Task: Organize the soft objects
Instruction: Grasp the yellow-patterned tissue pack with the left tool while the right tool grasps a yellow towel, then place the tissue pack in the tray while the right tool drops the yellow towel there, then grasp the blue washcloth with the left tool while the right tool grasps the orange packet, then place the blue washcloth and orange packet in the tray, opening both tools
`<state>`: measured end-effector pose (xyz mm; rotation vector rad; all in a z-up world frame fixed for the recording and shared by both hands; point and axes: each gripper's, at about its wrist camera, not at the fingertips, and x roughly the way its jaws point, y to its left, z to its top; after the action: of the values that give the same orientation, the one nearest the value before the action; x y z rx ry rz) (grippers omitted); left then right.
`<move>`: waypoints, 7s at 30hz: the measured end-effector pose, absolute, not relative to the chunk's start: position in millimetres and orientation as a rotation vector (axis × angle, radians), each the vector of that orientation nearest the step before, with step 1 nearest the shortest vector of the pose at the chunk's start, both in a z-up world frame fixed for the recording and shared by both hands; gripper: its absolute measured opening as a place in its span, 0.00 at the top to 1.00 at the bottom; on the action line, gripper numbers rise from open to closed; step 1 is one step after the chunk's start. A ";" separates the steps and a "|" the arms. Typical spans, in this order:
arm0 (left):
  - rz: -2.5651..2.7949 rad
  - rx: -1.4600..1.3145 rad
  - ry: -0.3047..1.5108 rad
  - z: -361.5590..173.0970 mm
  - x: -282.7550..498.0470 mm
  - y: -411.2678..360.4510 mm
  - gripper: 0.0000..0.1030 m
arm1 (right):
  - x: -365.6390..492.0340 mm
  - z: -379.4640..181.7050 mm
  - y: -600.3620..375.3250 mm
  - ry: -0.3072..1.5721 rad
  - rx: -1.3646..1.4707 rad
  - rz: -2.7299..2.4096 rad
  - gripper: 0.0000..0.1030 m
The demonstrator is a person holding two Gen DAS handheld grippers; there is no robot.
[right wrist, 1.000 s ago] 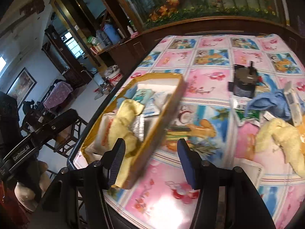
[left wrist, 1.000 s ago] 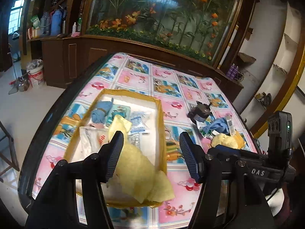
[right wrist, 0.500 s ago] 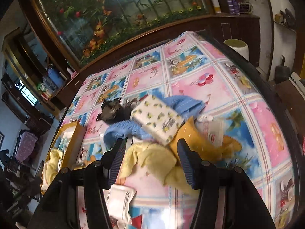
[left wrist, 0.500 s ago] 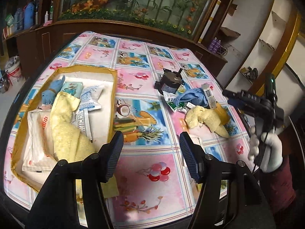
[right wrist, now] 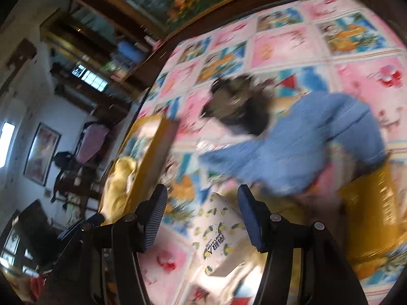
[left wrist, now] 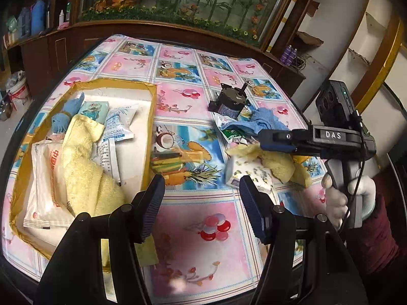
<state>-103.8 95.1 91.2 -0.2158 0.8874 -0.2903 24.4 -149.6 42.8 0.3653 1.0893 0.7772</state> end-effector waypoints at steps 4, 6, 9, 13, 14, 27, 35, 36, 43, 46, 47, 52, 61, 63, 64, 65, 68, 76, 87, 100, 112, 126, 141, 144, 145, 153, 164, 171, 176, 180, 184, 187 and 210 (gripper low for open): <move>-0.329 -0.175 0.908 85.7 -107.2 81.4 0.41 | 8.0 52.0 -159.6 1.034 0.369 0.762 0.44; -0.347 -0.162 0.926 80.9 -107.6 75.8 0.41 | 2.8 56.6 -173.6 1.002 0.357 0.702 0.44; -0.368 -0.129 0.960 69.3 -104.2 63.4 0.41 | -4.5 58.7 -191.4 0.985 0.375 0.653 0.44; -0.428 0.022 0.935 58.5 -96.9 34.8 0.41 | -11.1 54.8 -208.8 0.967 0.354 0.570 0.44; -0.440 0.093 0.912 56.5 -94.3 26.6 0.41 | -11.7 54.1 -212.7 0.963 0.347 0.551 0.43; -0.555 0.252 0.992 37.2 -67.2 10.2 0.34 | -0.3 39.2 -189.2 0.987 0.121 0.455 0.43; -0.559 0.378 0.921 44.2 -77.6 13.6 0.34 | 1.0 21.7 -173.3 1.024 0.022 0.440 0.42; -0.560 0.419 0.927 38.9 -75.0 8.8 0.34 | 1.7 20.5 -173.2 1.024 0.027 0.434 0.42; -0.569 0.442 0.994 17.4 -65.3 -3.4 0.41 | -2.1 18.1 -166.4 1.027 0.000 0.424 0.42; -0.549 0.322 1.001 19.5 -62.0 7.6 0.49 | -5.7 18.5 -165.6 1.005 -0.012 0.413 0.51; -0.544 0.286 1.001 21.0 -62.0 10.7 0.50 | -5.7 18.4 -166.3 1.007 0.001 0.424 0.60; -0.555 0.089 0.960 42.0 -75.4 31.8 0.50 | -14.9 28.4 -168.5 0.967 0.052 0.440 0.60; -0.432 -0.060 0.834 106.8 -106.1 102.2 0.50 | -37.0 100.8 -142.4 0.855 0.140 0.591 0.60; -0.355 -0.068 0.818 113.6 -106.3 122.0 0.49 | -35.3 114.7 -129.6 0.850 0.183 0.652 0.60; -0.318 -0.079 0.816 114.6 -105.3 132.8 0.49 | -32.9 120.4 -121.6 0.854 0.209 0.687 0.60; -0.288 -0.093 0.817 114.6 -104.0 142.8 0.49 | -30.2 123.8 -113.4 0.862 0.229 0.717 0.60; -0.207 -0.129 0.840 105.7 -98.4 170.8 0.49 | -18.3 128.5 -83.0 0.892 0.281 0.785 0.60; -0.041 -0.118 0.904 67.6 -95.9 209.9 0.49 | 26.5 130.4 -3.9 0.944 0.378 0.869 0.59; -0.071 -0.147 0.879 63.4 -104.0 220.8 0.45 | 89.7 65.0 93.1 1.044 0.102 0.684 0.58; -0.085 -0.248 0.763 90.1 -121.2 234.0 0.36 | 95.5 70.1 78.8 0.972 0.082 0.661 0.48; -0.143 -0.431 0.741 99.2 -141.9 231.1 0.36 | 32.8 86.0 -82.0 0.873 0.243 0.517 0.47; -0.237 -0.333 0.758 115.5 -152.2 165.6 0.36 | 50.5 68.6 -164.6 0.812 0.110 0.135 0.47; -0.336 -0.211 0.831 107.1 -133.0 107.0 0.36 | -11.7 68.3 -180.4 0.938 0.253 0.614 0.45; -0.369 -0.131 0.844 104.4 -118.6 83.0 0.36 | -4.0 61.7 -221.8 0.936 0.330 0.475 0.44; -0.378 -0.090 0.845 104.1 -111.8 72.7 0.36 | -2.5 58.2 -234.0 0.933 0.362 0.444 0.44; -0.469 0.155 0.859 81.2 -23.0 0.1 0.36 | -5.9 52.1 -275.4 0.880 0.364 0.278 0.43; -0.426 0.267 0.963 26.4 57.9 -46.4 0.36 | 14.2 50.3 -272.0 0.861 0.095 0.210 0.37; -0.407 0.237 0.995 8.0 66.3 -55.0 0.28 | 14.9 30.9 -252.1 0.906 -0.019 0.230 0.34; -0.400 0.207 1.014 12.8 64.6 -54.4 0.58 | 6.3 26.4 -238.8 0.908 -0.084 0.202 0.35; -0.415 0.174 1.002 19.0 53.1 -49.6 0.58 | 0.8 24.0 -234.1 0.921 -0.100 0.176 0.57; -0.432 0.094 0.980 33.9 36.4 -36.2 0.59 | -9.1 24.6 -236.6 0.922 -0.050 0.186 0.58; -0.445 0.023 0.944 52.4 17.9 -20.9 0.59 | -20.7 31.5 -240.2 0.899 -0.011 0.188 0.58; -0.138 -0.329 0.737 125.9 -64.5 214.1 0.58 | -29.3 113.8 -87.2 0.808 0.147 0.650 0.58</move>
<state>-64.5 214.1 125.9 -0.3289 0.7371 -0.1378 -29.3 -87.2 113.8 0.1474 0.8084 0.6503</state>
